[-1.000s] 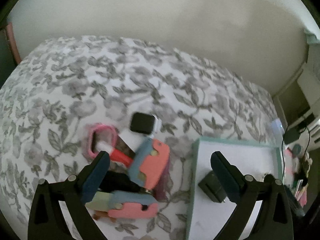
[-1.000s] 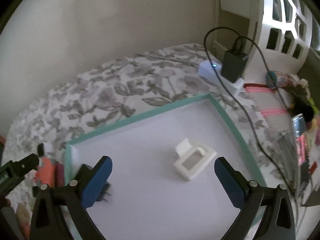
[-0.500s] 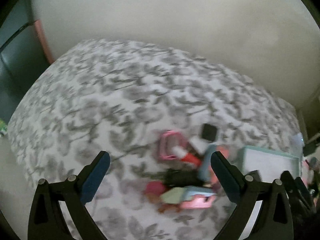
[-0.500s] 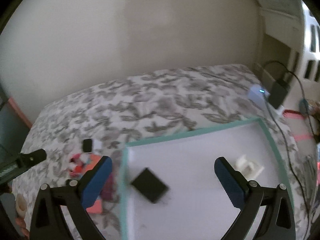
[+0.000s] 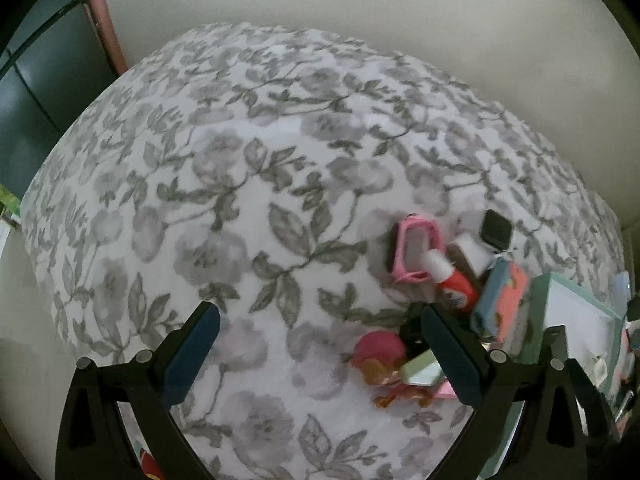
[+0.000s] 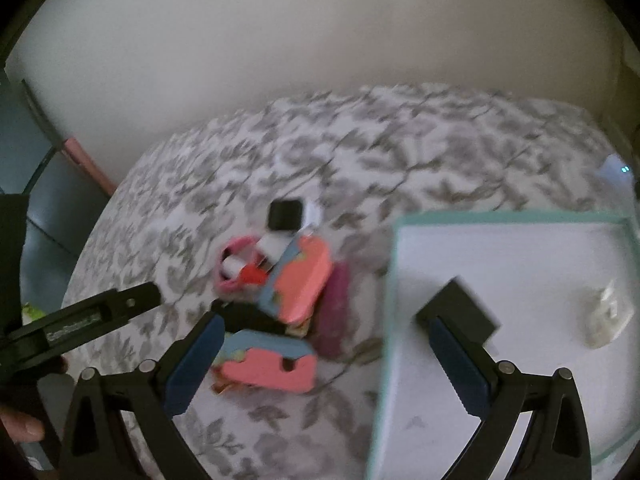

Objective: Organize rigid objects
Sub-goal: 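Move both open grippers back to the pile of items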

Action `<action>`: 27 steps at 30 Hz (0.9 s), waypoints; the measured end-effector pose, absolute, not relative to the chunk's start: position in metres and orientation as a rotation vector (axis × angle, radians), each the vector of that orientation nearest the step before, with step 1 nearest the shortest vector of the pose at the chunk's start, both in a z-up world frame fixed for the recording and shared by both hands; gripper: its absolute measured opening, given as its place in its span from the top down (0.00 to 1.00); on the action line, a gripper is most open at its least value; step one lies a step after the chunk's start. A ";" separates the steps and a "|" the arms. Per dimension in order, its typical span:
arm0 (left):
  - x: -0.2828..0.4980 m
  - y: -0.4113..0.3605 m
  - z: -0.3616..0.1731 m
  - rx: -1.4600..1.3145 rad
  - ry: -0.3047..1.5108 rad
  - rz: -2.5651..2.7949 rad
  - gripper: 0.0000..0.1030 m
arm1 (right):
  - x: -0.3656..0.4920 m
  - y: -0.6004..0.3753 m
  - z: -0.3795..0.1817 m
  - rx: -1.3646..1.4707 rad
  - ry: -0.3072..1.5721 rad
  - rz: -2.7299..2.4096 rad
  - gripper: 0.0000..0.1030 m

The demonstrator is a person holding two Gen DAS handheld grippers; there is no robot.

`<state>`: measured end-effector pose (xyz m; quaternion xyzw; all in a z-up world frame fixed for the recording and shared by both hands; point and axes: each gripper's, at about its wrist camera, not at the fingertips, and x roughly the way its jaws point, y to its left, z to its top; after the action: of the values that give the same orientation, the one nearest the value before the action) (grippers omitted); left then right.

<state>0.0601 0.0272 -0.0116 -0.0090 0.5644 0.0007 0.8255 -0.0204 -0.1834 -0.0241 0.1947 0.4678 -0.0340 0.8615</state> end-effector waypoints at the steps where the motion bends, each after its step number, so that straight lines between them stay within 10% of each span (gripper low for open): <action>1: 0.060 0.030 -0.016 -0.020 1.212 0.014 0.02 | -0.018 -0.180 -0.027 0.414 0.991 -0.060 0.00; 27: 0.066 0.052 -0.048 -0.167 1.338 0.022 0.02 | -0.002 -0.155 -0.078 0.556 1.146 0.007 0.26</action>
<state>0.0658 0.0524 -0.0483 -0.0773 0.6194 0.0102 0.7812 -0.0016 -0.1552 -0.0784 0.2595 0.5351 0.0033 0.8039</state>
